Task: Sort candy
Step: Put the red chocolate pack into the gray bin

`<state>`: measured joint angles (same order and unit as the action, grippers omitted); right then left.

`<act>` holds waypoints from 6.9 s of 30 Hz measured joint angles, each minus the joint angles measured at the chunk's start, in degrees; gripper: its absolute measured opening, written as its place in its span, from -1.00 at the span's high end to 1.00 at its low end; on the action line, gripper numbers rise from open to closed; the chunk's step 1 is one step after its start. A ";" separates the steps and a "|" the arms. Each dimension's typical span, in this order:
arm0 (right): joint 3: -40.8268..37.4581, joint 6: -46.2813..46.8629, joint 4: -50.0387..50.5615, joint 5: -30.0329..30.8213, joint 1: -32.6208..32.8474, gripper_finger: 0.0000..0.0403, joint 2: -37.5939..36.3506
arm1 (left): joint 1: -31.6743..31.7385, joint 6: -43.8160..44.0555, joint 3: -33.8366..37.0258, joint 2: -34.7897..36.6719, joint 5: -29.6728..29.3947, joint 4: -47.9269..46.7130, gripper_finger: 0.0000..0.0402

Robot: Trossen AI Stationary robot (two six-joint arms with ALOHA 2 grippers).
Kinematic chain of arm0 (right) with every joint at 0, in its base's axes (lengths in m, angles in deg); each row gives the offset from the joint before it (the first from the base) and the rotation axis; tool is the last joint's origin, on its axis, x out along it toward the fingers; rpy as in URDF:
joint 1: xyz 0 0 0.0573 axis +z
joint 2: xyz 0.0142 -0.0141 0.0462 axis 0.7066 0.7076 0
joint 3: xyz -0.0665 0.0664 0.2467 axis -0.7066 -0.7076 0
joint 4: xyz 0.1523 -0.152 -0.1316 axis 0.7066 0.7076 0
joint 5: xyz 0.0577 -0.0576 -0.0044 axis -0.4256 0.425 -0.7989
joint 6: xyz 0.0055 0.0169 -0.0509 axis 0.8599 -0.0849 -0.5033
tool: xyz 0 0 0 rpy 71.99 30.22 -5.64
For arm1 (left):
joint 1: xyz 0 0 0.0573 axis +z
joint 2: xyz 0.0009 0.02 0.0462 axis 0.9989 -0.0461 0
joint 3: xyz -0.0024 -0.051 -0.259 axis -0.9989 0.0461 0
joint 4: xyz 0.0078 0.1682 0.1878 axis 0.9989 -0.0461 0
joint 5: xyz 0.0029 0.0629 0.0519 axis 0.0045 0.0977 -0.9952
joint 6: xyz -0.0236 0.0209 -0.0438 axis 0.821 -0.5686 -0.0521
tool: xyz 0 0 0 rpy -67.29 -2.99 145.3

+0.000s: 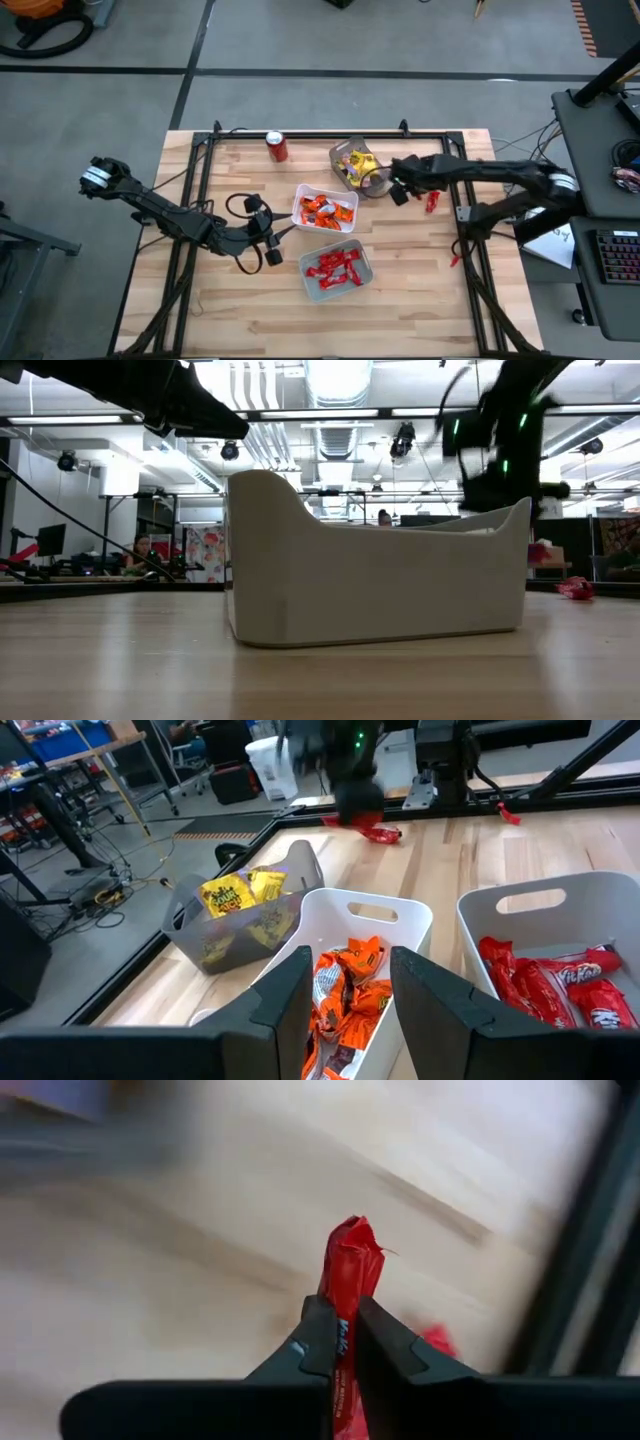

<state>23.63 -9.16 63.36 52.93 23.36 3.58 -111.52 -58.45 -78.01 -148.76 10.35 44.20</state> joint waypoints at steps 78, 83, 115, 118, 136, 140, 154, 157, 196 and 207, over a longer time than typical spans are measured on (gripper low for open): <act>-7.04 19.47 2.99 -3.42 -1.36 0.20 6.41 | -0.02 -0.14 0.66 0.02 0.02 0.80 0.40; -9.04 21.05 1.85 -3.19 -1.43 0.20 9.92 | -0.02 0.06 0.66 0.02 0.02 0.80 0.40; 1.13 26.90 18.03 -2.73 8.16 0.43 5.39 | -0.02 0.97 1.09 0.00 0.02 1.08 0.40; -0.24 28.71 18.21 -2.65 7.58 0.30 5.39 | 0.00 0.39 1.09 0.00 0.02 1.08 0.40; -12.01 26.10 2.77 -3.58 1.23 0.16 6.11 | 0.00 -4.82 0.96 0.00 0.00 1.32 0.40; -13.00 23.74 1.32 -2.91 1.08 0.26 6.03 | 0.03 -3.11 0.96 0.00 0.00 1.33 0.40; -11.69 12.94 0.66 -3.31 2.85 0.95 4.66 | -0.02 2.39 1.05 -0.02 0.00 1.26 0.40; -10.13 12.02 0.22 -3.88 6.05 0.96 2.72 | 0.00 3.16 1.05 0.00 0.00 1.28 0.40; -8.48 21.94 0.16 1.97 12.88 0.12 2.08 | -0.07 14.04 1.09 0.00 0.02 1.61 0.40; -9.76 18.20 -5.80 0.84 11.05 0.09 8.59 | -0.07 14.02 1.39 -0.01 0.02 1.33 0.40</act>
<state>13.87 9.04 57.56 53.77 34.41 12.17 -111.59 -44.42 -76.62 -148.77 10.37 45.53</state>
